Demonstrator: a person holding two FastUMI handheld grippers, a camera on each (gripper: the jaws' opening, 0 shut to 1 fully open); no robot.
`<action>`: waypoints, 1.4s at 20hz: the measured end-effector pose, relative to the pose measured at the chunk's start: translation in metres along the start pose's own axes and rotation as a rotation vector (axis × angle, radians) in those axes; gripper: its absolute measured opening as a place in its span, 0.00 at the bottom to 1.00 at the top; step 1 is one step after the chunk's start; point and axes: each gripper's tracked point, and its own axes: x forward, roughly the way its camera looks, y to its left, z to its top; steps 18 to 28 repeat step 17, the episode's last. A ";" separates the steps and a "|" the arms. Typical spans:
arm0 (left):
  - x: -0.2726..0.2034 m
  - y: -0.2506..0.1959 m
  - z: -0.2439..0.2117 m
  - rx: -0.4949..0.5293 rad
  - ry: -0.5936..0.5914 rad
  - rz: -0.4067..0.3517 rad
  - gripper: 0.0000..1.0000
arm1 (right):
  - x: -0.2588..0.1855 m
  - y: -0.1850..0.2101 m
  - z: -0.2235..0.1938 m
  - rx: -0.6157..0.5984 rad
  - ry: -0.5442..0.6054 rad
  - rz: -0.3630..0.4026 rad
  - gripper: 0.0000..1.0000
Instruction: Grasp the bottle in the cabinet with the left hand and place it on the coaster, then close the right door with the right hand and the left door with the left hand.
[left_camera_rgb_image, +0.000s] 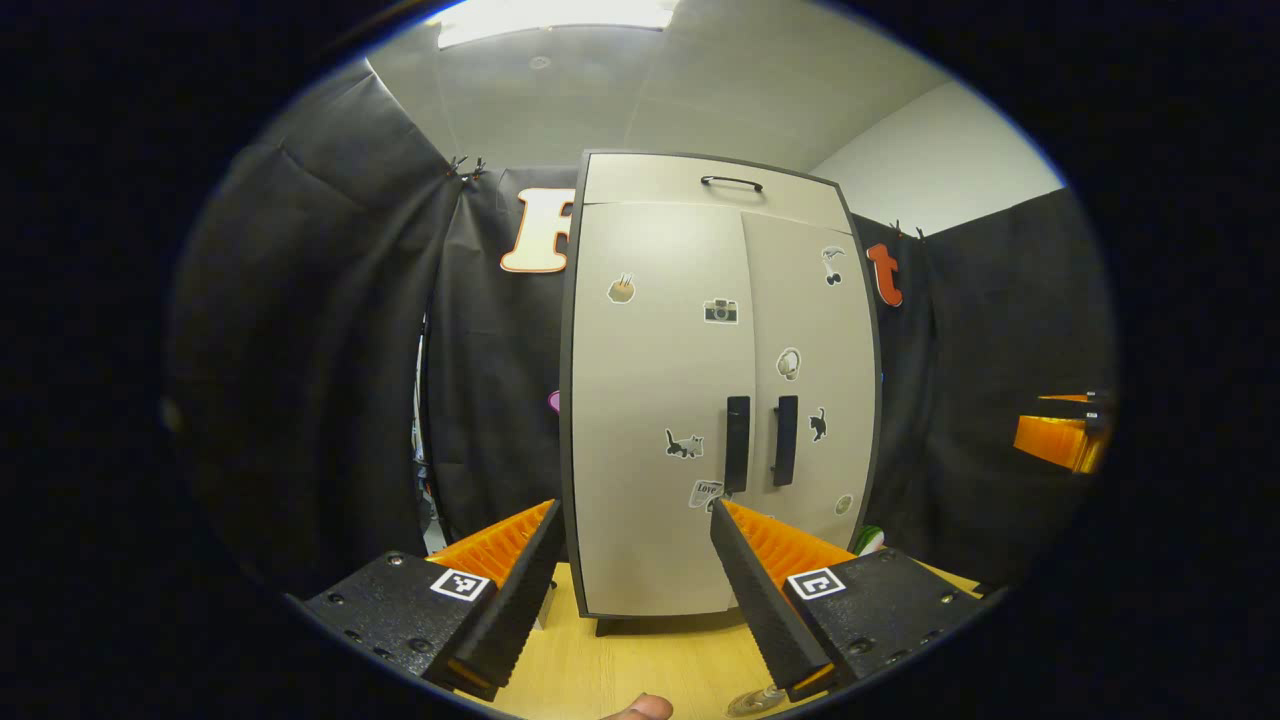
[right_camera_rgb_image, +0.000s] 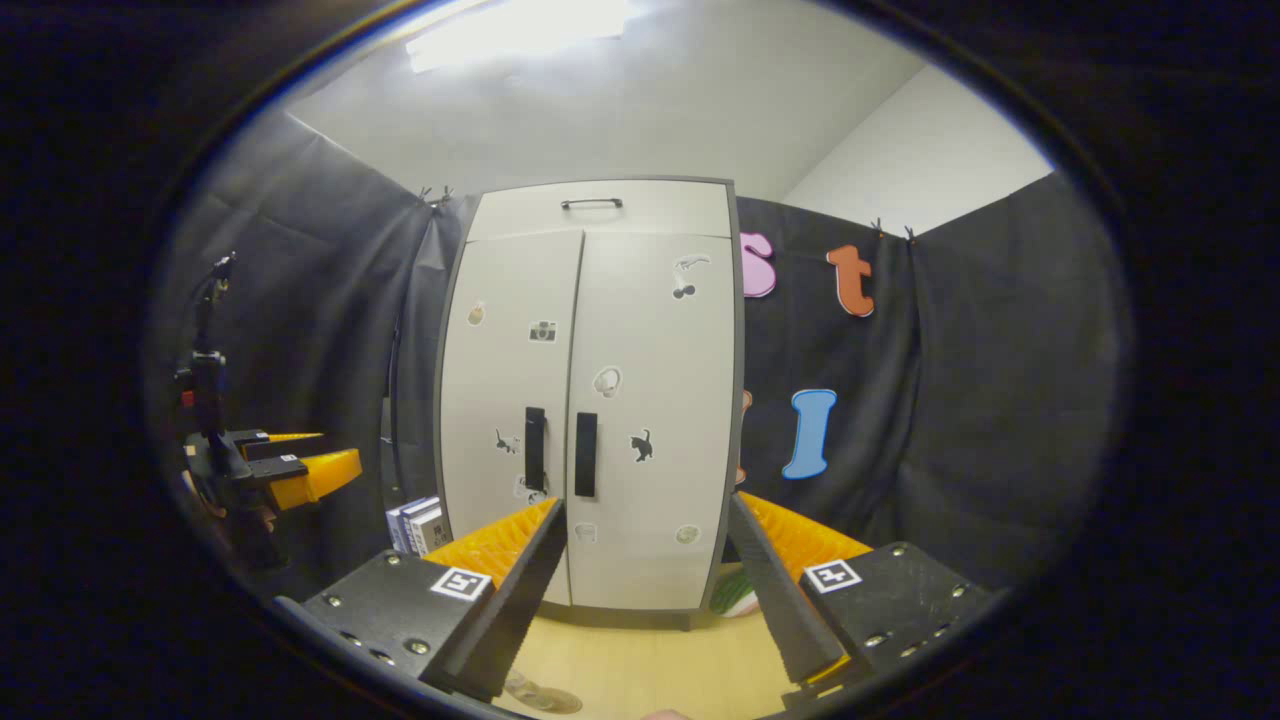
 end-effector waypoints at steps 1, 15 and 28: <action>0.002 -0.005 -0.002 -0.011 0.003 -0.019 0.93 | 0.001 0.003 0.000 -0.002 0.000 -0.005 0.98; 0.038 -0.036 -0.009 0.003 0.004 -0.019 0.95 | 0.024 -0.023 -0.001 -0.016 0.009 0.018 0.94; 0.044 -0.046 -0.008 -0.011 -0.001 -0.021 0.95 | 0.028 -0.034 0.002 -0.015 -0.003 0.020 0.94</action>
